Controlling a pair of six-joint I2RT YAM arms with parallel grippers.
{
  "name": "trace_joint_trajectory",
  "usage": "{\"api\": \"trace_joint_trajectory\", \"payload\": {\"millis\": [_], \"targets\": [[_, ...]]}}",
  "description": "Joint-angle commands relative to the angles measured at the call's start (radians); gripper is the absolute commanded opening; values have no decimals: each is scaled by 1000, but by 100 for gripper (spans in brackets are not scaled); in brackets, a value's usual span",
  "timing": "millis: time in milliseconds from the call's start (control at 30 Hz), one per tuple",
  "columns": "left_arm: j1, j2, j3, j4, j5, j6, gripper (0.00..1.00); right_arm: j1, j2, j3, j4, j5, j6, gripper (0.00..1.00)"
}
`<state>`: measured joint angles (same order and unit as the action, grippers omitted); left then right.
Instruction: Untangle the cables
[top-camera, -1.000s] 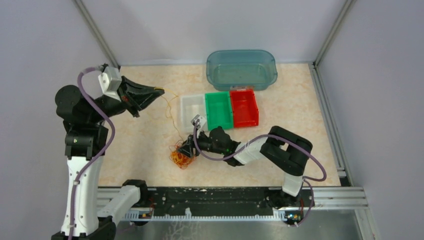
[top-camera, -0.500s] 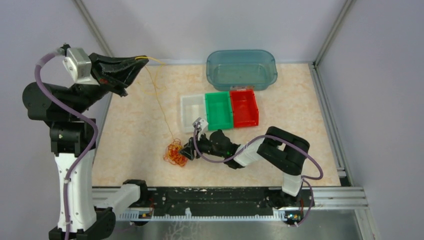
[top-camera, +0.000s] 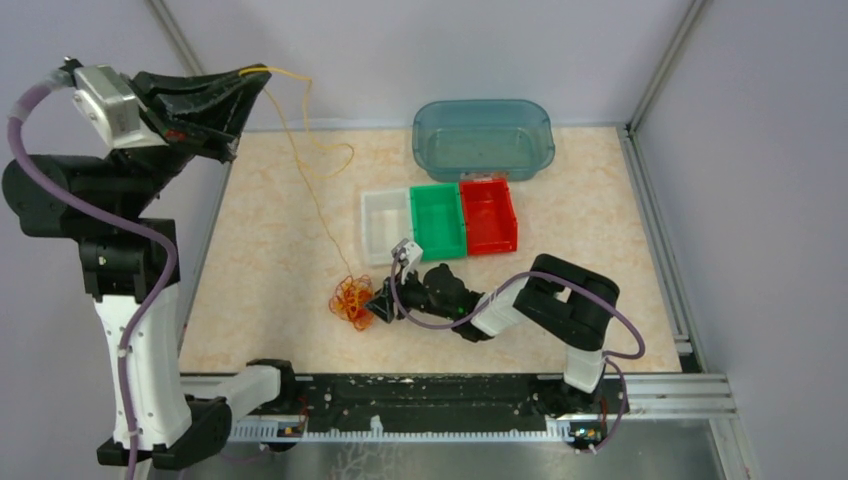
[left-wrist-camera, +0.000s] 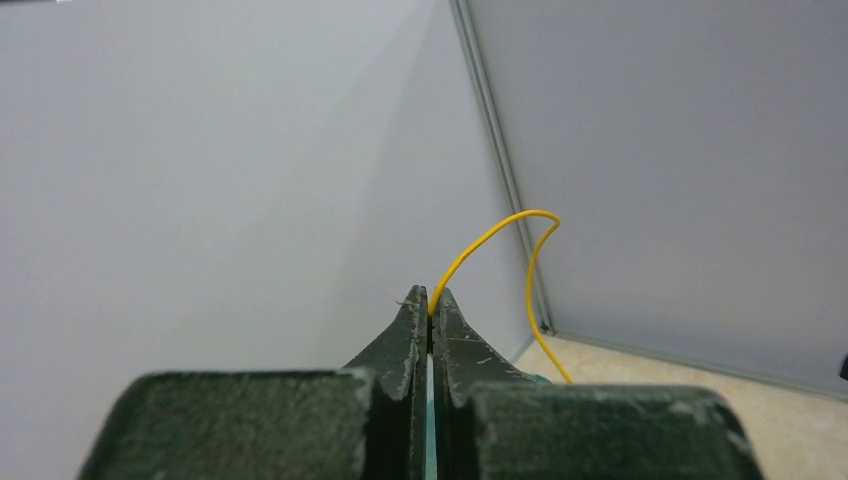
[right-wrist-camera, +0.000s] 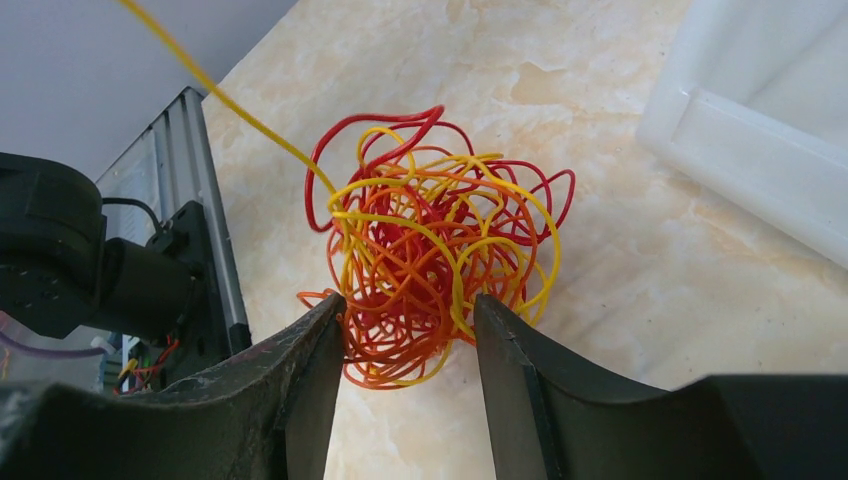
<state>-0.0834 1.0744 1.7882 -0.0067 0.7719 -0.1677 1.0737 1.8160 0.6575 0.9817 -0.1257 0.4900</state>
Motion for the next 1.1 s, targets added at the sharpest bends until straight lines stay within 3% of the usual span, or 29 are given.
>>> {"api": "trace_joint_trajectory", "payload": {"millis": [0,200,400,533,700,867,1000,1067], "targets": [[-3,45,138,62,-91,0,0,12,-4,-19,75,20,-12,51],[-3,119,299,76,-106,13,0,12,-7,-38,84,31,-14,51],[-1,152,394,190,-176,83,0,12,3,-65,105,37,-5,51],[-1,168,424,167,-194,113,0,12,-59,-89,101,58,-18,51],[-2,78,212,98,-101,68,0,11,-262,-27,-28,48,-91,61],[-2,-7,-17,75,-73,66,0,11,-329,78,-98,-29,-141,75],[-2,-18,-48,71,-60,65,0,11,-304,158,-137,-30,-199,74],[-1,-18,-44,71,-55,60,0,10,-282,195,-153,-42,-216,68]]}}
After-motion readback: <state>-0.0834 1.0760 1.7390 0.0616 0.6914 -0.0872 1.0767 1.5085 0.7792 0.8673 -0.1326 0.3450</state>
